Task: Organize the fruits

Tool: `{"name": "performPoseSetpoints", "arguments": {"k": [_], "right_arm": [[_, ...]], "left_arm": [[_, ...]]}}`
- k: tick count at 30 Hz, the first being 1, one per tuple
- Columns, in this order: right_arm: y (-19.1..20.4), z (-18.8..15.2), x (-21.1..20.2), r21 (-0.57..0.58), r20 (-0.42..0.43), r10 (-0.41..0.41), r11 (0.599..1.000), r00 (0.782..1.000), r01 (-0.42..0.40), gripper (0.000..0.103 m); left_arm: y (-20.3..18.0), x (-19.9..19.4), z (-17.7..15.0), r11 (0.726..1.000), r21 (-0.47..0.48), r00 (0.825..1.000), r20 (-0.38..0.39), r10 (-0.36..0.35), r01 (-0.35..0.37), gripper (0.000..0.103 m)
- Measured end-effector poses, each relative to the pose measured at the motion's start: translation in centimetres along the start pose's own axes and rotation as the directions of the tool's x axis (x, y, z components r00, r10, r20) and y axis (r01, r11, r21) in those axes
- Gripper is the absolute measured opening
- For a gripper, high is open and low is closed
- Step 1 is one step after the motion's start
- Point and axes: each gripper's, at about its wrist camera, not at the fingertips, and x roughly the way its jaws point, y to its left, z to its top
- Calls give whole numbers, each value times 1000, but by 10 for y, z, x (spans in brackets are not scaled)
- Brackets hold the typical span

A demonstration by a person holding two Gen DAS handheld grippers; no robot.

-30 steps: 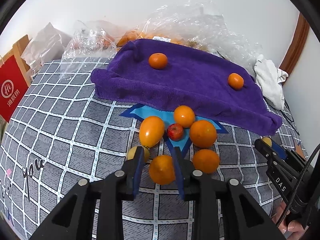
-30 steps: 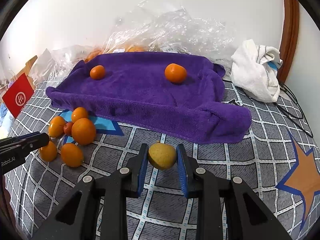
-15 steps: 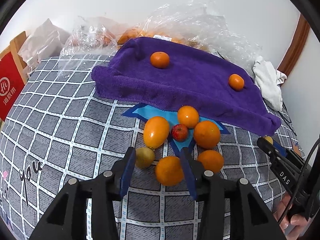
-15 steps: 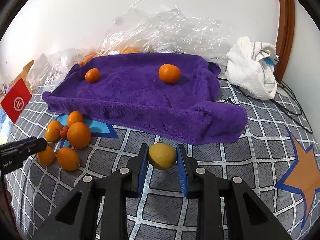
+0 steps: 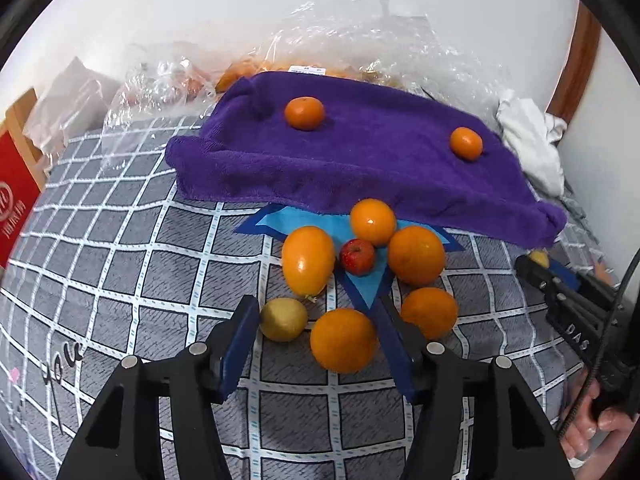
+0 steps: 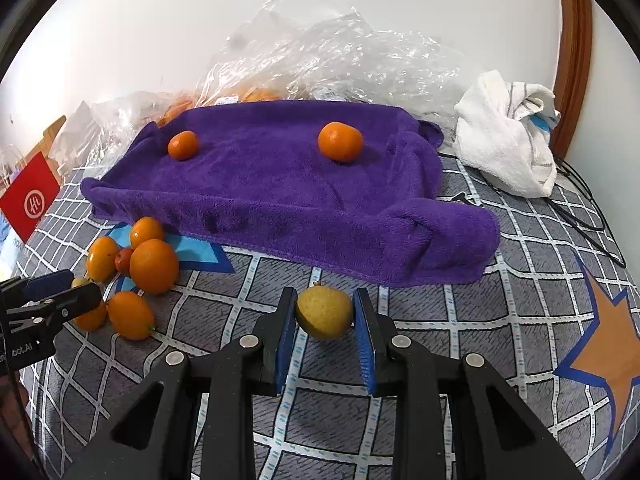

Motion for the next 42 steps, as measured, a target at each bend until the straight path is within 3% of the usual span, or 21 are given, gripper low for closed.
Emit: {"name": "performPoseSetpoints", "arguments": {"k": [13, 21, 26, 27, 29, 30, 42], "right_arm": [[0, -1, 5, -9, -10, -14, 1000, 1000, 14, 28], [3, -1, 11, -28, -27, -29, 999, 999, 28, 28], [0, 0, 11, -19, -29, -18, 1000, 999, 17, 28], [0, 0, 11, -17, -30, -16, 1000, 999, 15, 28], [-1, 0, 11, -14, -31, -12, 1000, 999, 12, 28], [-1, 0, 12, -13, -31, -11, 1000, 999, 11, 28], [0, -1, 12, -12, -31, -7, 1000, 999, 6, 28]], "left_arm": [[50, -8, -7, 979, -118, 986, 27, -162, 164, 55], [45, -1, -4, 972, -136, 982, -3, -191, 189, 56], [32, 8, 5, 970, -151, 980, -33, -198, 191, 44], [29, 8, 7, 974, -143, 983, -25, -183, 178, 40], [28, 9, 10, 977, -139, 986, -28, -167, 162, 19], [28, 11, 11, 975, -144, 984, -43, -176, 168, 17], [23, 20, 5, 978, -108, 979, -85, -187, 177, 34]]}}
